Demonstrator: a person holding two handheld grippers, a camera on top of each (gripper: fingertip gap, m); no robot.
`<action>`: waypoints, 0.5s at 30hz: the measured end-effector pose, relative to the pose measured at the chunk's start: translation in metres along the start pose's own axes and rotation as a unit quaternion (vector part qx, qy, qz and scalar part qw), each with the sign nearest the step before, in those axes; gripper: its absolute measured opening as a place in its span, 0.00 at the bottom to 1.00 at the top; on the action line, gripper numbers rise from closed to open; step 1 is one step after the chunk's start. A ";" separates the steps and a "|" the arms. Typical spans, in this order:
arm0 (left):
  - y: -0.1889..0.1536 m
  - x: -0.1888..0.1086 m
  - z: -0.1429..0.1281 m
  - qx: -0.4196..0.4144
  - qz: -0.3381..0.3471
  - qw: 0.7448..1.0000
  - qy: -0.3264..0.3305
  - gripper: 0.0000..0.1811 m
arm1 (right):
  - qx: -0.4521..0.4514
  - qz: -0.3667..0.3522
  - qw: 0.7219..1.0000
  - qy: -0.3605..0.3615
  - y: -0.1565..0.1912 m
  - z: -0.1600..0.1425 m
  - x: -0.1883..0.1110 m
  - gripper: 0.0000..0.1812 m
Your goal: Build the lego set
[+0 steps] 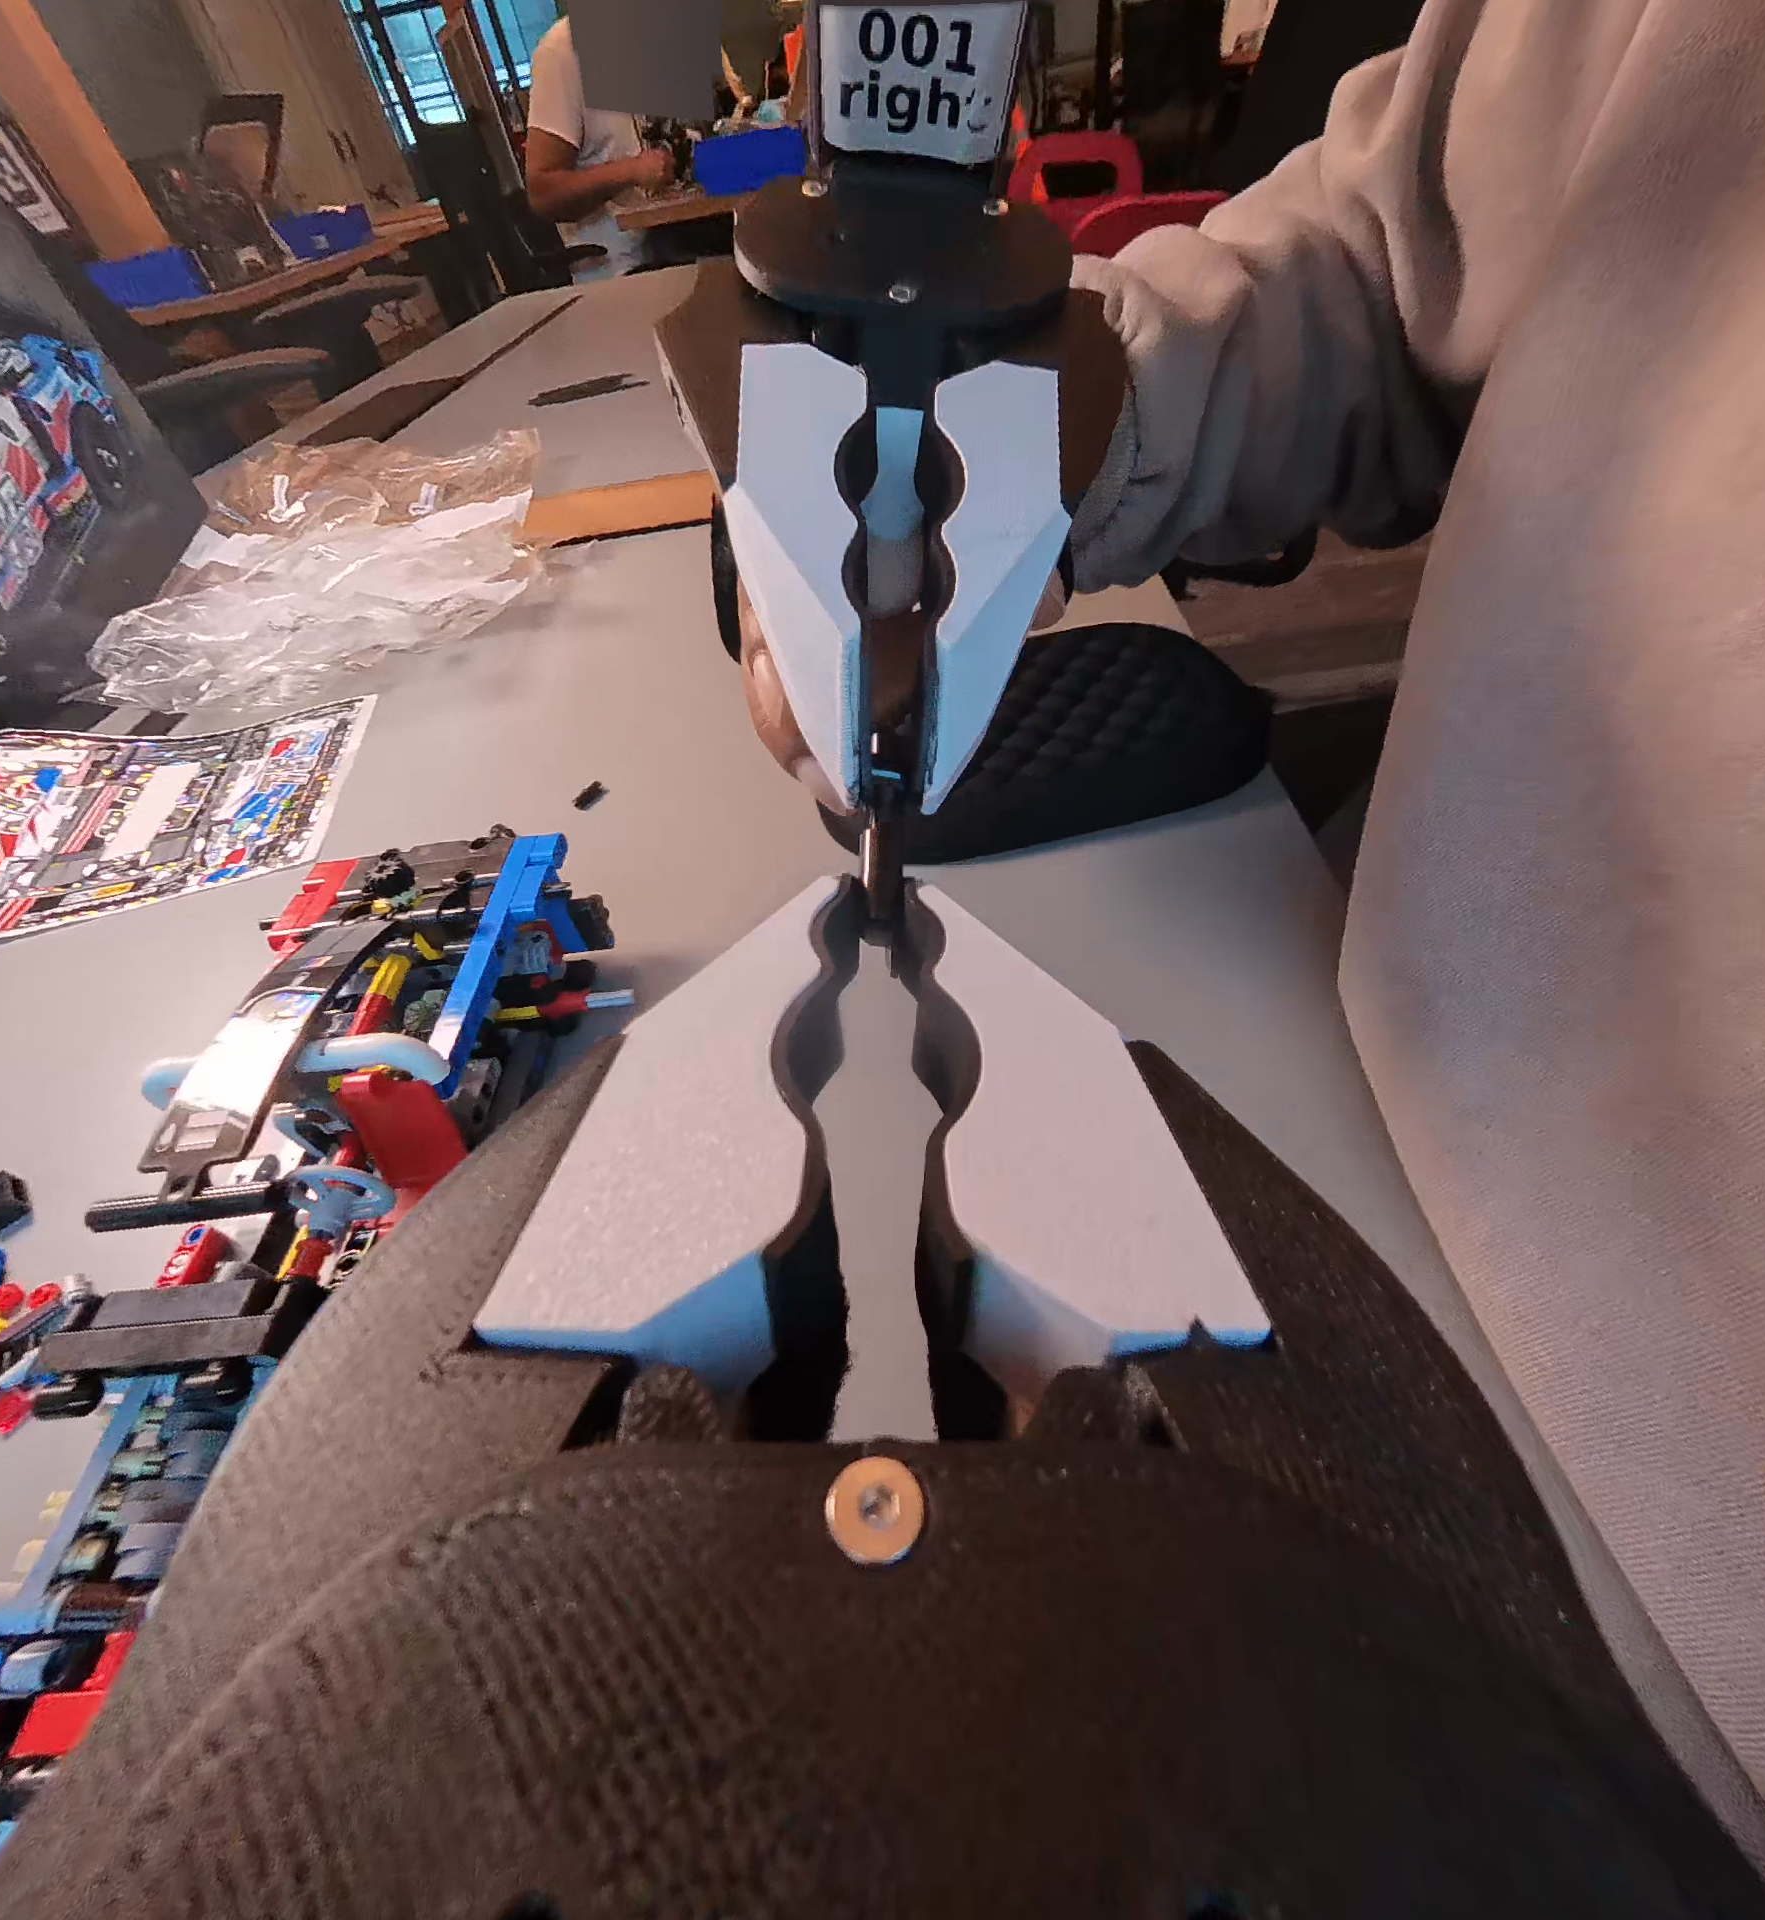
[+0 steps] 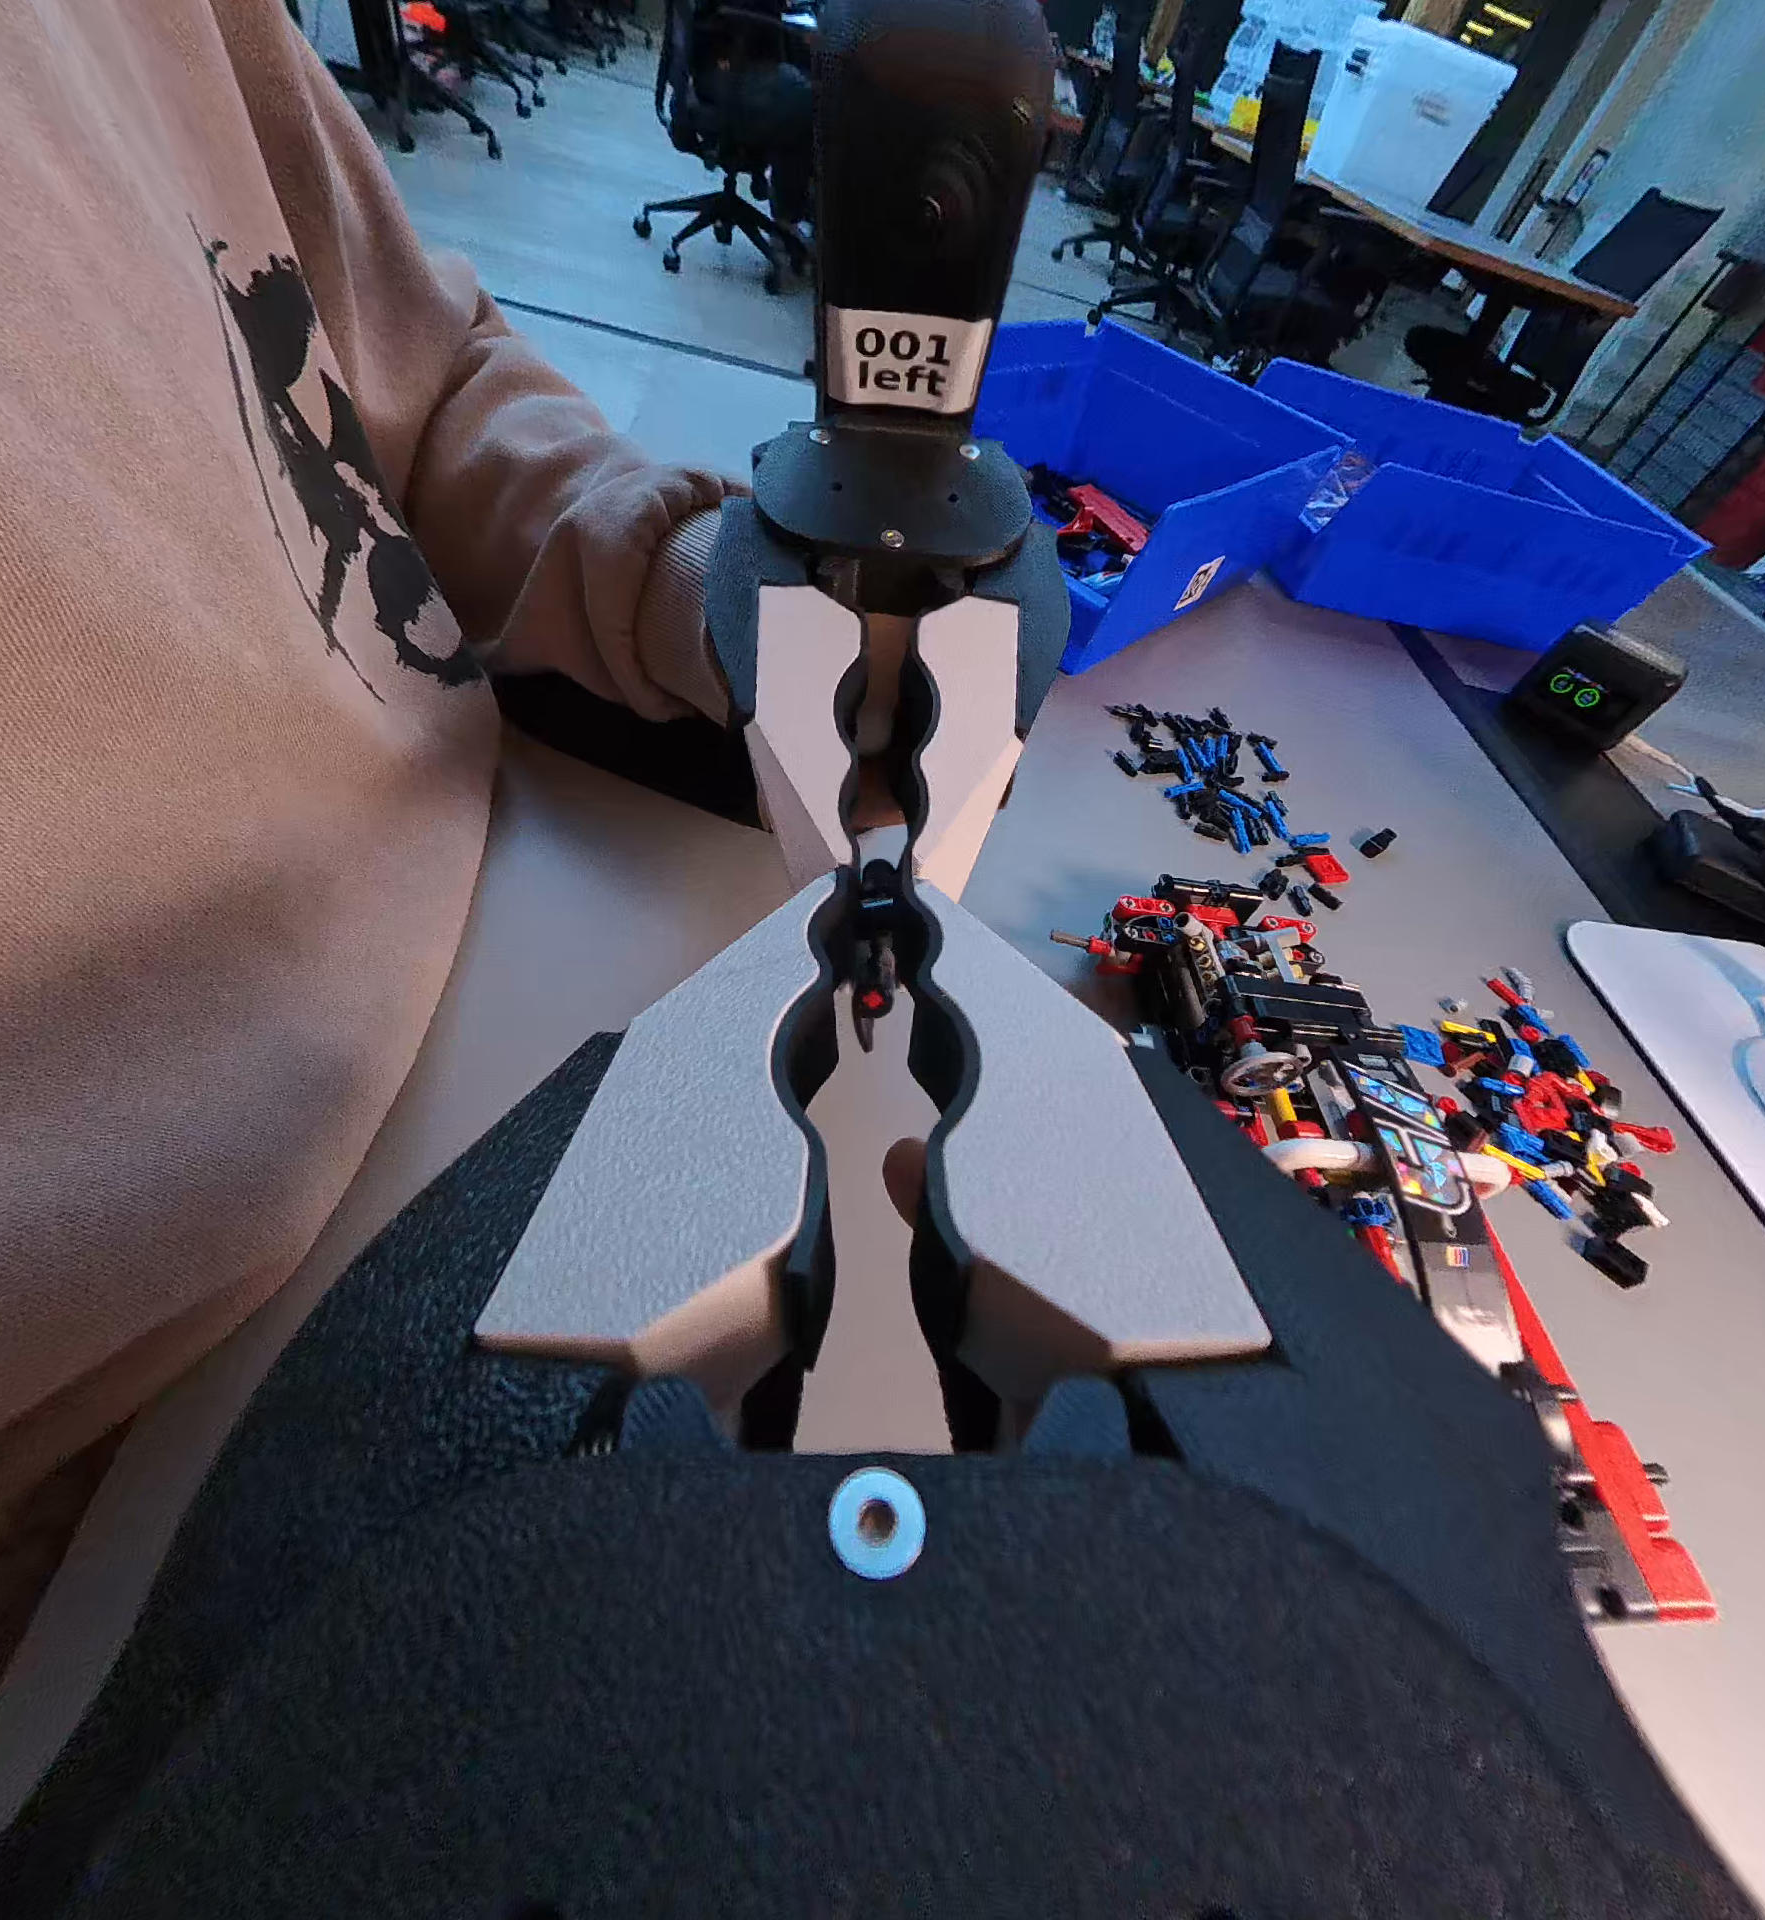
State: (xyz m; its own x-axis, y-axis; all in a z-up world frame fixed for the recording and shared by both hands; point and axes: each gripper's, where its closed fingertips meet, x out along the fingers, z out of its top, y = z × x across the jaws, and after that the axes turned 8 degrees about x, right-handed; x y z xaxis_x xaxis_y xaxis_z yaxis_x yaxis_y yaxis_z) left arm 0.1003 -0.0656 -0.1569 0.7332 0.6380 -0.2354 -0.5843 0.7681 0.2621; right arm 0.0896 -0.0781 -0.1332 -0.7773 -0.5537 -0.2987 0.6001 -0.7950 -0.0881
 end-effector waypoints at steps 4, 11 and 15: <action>0.002 0.000 0.002 0.016 0.016 1.000 -0.001 0.02 | -0.012 -0.011 1.000 0.002 -0.001 0.001 -0.001 0.03; 0.003 -0.003 0.008 -0.001 0.012 1.000 -0.027 0.02 | 0.003 -0.013 1.000 -0.012 -0.002 0.005 -0.002 0.03; 0.006 -0.006 0.013 0.022 0.034 0.998 -0.043 0.02 | 0.061 -0.004 0.998 -0.026 -0.004 0.013 -0.002 0.03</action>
State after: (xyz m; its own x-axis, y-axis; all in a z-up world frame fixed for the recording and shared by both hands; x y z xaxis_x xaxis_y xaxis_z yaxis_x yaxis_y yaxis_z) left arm 0.0972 -0.0651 -0.1414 0.7209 0.6796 -0.1359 -0.6187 0.7195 0.3156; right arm 0.0866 -0.0769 -0.1203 -0.7925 -0.5566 -0.2492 0.5686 -0.8221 0.0279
